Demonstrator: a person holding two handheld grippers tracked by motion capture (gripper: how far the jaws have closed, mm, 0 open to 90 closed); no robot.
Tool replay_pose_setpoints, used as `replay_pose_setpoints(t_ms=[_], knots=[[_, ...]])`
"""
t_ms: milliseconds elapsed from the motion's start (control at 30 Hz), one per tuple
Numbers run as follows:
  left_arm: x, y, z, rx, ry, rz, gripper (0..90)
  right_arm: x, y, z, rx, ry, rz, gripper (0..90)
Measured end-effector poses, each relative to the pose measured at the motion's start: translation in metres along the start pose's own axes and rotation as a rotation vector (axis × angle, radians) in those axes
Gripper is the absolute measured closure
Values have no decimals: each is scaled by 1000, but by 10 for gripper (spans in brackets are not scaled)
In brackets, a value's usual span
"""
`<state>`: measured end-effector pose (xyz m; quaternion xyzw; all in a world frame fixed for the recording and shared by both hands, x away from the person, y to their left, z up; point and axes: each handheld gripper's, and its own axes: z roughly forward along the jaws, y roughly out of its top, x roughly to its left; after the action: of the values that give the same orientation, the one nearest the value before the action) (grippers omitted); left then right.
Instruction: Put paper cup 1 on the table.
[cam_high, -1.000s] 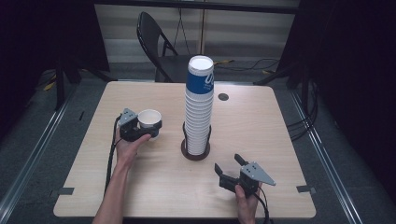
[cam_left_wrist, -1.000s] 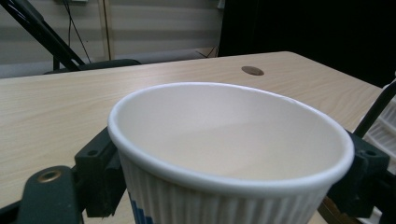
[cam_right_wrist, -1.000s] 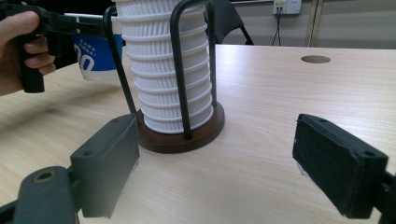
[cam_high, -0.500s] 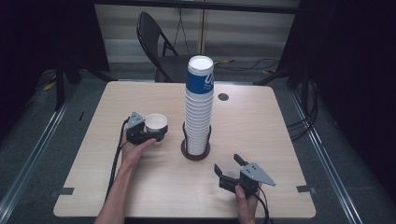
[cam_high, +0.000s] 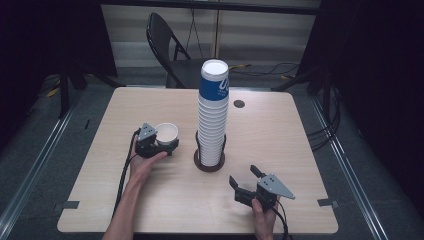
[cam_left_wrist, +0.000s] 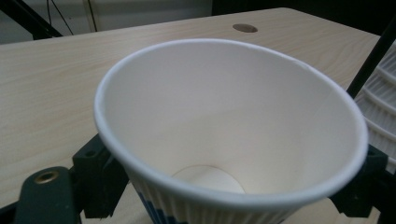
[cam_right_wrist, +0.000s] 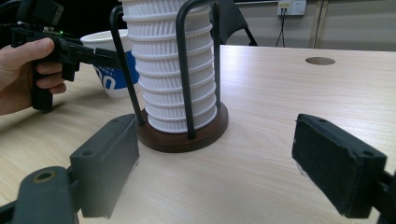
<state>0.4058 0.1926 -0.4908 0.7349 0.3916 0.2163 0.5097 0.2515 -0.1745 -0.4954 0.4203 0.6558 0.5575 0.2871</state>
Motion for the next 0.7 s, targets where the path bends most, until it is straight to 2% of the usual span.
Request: replay_pose_setpoints(t_ms=[300, 567, 700], knots=[[0, -6, -7, 20, 8, -11, 155, 0, 0, 0, -4, -2, 0, 143], [-3, -12, -21, 32, 19, -33, 155, 0, 0, 0, -4, -2, 0, 143], [-4, -11, -29, 23, 21, -38, 155, 0, 0, 0, -5, -2, 0, 143]])
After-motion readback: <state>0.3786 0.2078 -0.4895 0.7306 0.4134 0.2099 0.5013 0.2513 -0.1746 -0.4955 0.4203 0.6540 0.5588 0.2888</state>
